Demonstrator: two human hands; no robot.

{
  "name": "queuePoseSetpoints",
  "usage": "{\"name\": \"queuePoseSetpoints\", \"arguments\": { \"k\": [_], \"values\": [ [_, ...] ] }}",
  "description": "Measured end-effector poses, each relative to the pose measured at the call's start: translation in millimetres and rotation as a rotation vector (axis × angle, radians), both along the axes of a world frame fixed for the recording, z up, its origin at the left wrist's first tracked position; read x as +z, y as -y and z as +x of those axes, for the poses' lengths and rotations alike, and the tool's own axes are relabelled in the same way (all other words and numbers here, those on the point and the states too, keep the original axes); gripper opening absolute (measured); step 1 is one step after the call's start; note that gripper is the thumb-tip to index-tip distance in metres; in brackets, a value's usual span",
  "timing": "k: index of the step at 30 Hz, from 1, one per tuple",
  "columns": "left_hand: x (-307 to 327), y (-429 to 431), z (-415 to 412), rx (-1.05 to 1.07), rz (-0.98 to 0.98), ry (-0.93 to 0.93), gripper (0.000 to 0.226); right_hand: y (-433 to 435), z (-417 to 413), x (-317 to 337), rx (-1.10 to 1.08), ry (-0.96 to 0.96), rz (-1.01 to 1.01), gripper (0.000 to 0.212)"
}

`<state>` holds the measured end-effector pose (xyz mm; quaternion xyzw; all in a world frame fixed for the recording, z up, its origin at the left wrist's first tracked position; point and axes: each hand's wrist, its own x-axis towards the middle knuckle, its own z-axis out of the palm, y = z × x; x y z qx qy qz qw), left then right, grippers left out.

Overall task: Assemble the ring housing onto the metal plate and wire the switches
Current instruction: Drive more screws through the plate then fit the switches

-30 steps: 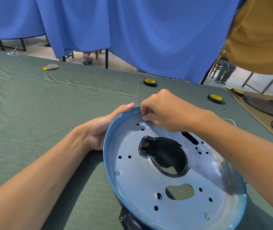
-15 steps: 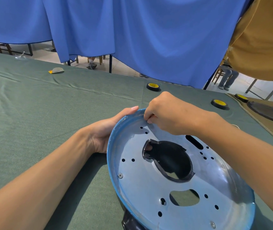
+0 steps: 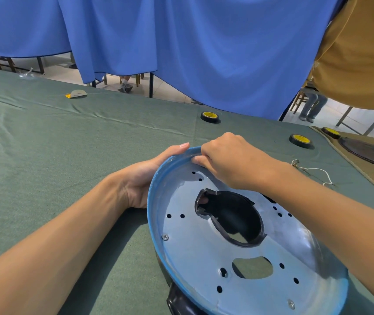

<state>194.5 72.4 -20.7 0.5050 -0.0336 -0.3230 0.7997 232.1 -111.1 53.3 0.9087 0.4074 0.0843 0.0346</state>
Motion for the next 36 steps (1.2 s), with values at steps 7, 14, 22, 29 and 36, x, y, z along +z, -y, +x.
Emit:
{"name": "queuePoseSetpoints", "arguments": {
  "k": [7,14,22,29,36],
  "values": [
    [0.3,0.0,0.0,-0.001,-0.018,-0.010,0.063,6.2,-2.8,5.1,0.118,-0.061,0.102,0.009],
    [0.2,-0.6,1.3,-0.056,-0.068,0.005,0.054,8.7,-3.2,8.9,0.191,-0.035,0.142,0.023],
    [1.4,-0.8,-0.3,-0.065,-0.075,-0.008,0.054,7.1,-4.4,9.3,0.185,-0.054,0.101,0.022],
    [1.4,-0.3,-0.4,-0.045,-0.040,0.015,0.058,8.2,-1.6,14.3,0.123,-0.112,0.218,0.008],
    [-0.1,-0.1,0.0,-0.041,-0.049,0.037,0.053,4.0,0.0,11.4,0.084,-0.198,0.230,0.013]
  ]
}}
